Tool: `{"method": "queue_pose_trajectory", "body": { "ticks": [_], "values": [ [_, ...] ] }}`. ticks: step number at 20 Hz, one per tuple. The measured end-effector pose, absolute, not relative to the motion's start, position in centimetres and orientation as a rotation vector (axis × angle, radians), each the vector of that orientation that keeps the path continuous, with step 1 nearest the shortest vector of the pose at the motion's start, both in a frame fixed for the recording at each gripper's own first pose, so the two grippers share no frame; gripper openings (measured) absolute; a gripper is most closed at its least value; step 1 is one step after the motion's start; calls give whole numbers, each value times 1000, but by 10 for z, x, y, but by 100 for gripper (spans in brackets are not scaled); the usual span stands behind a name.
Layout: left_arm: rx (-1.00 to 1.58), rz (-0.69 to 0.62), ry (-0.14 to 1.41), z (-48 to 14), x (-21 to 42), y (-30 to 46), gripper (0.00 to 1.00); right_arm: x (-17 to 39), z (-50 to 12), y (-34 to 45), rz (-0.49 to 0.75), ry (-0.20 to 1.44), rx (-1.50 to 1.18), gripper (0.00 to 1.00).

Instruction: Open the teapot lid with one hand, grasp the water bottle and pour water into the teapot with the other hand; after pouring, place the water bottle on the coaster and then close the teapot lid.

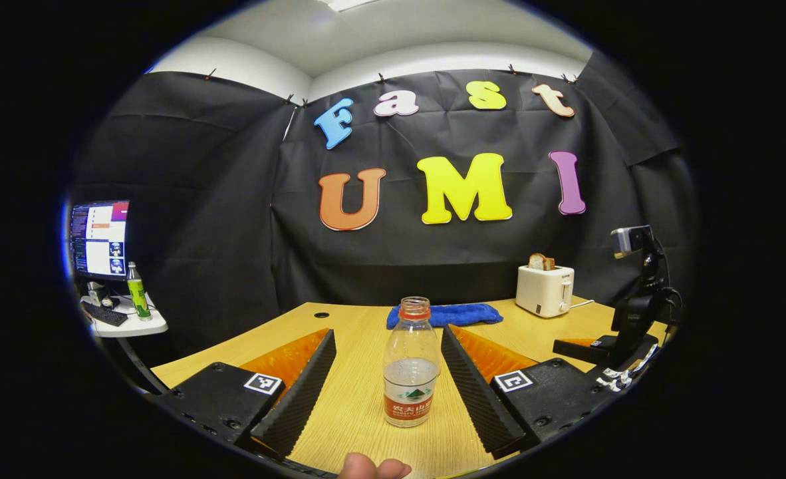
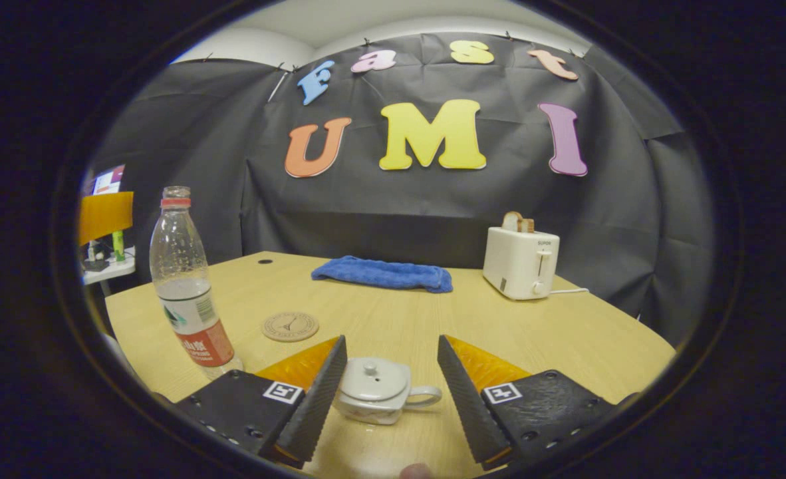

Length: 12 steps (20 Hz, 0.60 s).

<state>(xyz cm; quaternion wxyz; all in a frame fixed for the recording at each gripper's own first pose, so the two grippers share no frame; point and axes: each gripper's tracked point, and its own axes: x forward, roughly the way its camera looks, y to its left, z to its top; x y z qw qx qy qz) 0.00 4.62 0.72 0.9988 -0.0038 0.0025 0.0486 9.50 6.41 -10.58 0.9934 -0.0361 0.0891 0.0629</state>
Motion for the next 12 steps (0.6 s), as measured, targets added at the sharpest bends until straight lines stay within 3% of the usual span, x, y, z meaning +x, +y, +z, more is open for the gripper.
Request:
{"method": "queue_pose_trajectory", "body": {
  "ticks": [3,7,8,9,10,12],
  "values": [
    [-9,100,9,6,1,48,100,101,-107,69,142,191,-80,71],
    [-9,102,14,5,2,49,100,103,-109,76,157,203,-106,40],
    [-9,104,13,4,3,51,100,104,-110,74,151,204,-109,27],
    [-9,105,14,4,2,52,100,103,-109,76,159,206,-107,25],
    [-10,105,14,4,2,52,100,104,-111,77,158,207,-109,12],
    [-11,109,16,3,3,52,100,104,-113,77,163,206,-116,8]
  ]
}}
